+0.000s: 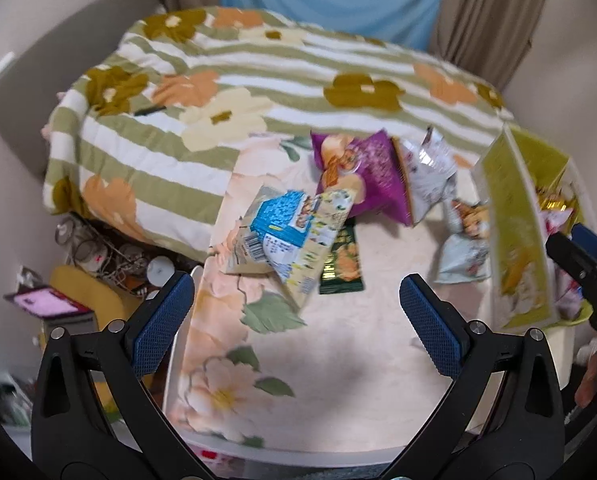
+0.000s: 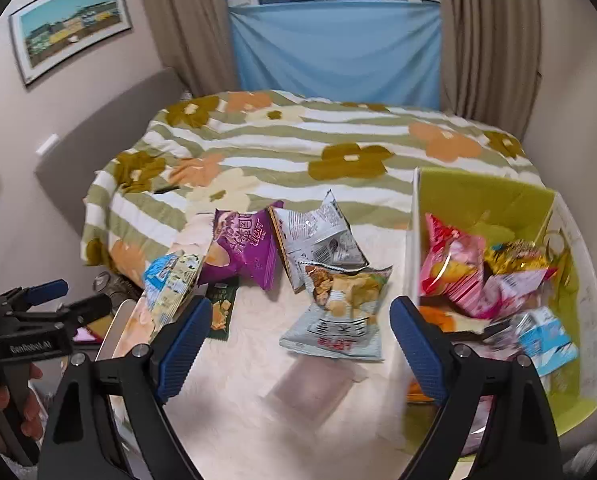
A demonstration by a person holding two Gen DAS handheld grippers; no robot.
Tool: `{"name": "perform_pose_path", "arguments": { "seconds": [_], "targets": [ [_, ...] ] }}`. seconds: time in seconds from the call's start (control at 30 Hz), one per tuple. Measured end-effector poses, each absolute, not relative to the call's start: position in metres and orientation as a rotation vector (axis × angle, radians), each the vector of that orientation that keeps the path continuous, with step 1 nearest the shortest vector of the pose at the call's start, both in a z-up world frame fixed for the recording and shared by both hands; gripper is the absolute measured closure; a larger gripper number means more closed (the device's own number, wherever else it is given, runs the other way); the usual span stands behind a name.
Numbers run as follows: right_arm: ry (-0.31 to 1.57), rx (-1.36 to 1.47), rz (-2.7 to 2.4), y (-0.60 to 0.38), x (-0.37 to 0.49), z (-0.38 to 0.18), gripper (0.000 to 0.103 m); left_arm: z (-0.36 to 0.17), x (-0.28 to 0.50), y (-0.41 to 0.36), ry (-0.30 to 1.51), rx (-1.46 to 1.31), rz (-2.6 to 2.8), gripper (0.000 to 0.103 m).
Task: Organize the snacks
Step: 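Grasp the blue-white biscuit bag with the left tool while the right tool grasps the grey cartoon bag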
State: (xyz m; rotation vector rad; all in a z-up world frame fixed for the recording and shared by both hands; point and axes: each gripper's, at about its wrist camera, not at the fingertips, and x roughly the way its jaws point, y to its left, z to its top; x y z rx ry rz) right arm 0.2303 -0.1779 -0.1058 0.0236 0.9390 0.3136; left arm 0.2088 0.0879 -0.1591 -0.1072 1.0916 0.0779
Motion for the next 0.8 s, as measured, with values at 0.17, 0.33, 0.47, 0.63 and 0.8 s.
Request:
{"name": "perform_pose_path", "arguments": {
  "seconds": [0.17,0.33,0.47,0.63,0.8],
  "targets": [
    [0.982,0.025,0.195,-0.157,0.241,-0.134,0.014,-0.201,0.241,0.094,1.144,-0.031,0.012,0.001],
    [1.018,0.004,0.045,-0.142,0.253,-0.172,0.015,-0.241,0.265,0.1,1.158,0.062,-0.016,0.001],
    [1.029,-0.009,-0.037,-0.137,0.26,-0.194,0.015,-0.265,0.278,0.102,1.174,0.094,-0.058,0.001],
    [1.04,-0.04,-0.099,-0.135,0.268,-0.214,0.015,-0.284,0.291,0.097,1.207,0.136,-0.107,0.001],
    [1.065,-0.065,-0.128,-0.133,0.278,-0.226,0.015,-0.286,0.298,0.09,1.2,0.164,-0.133,0.001]
  ]
}}
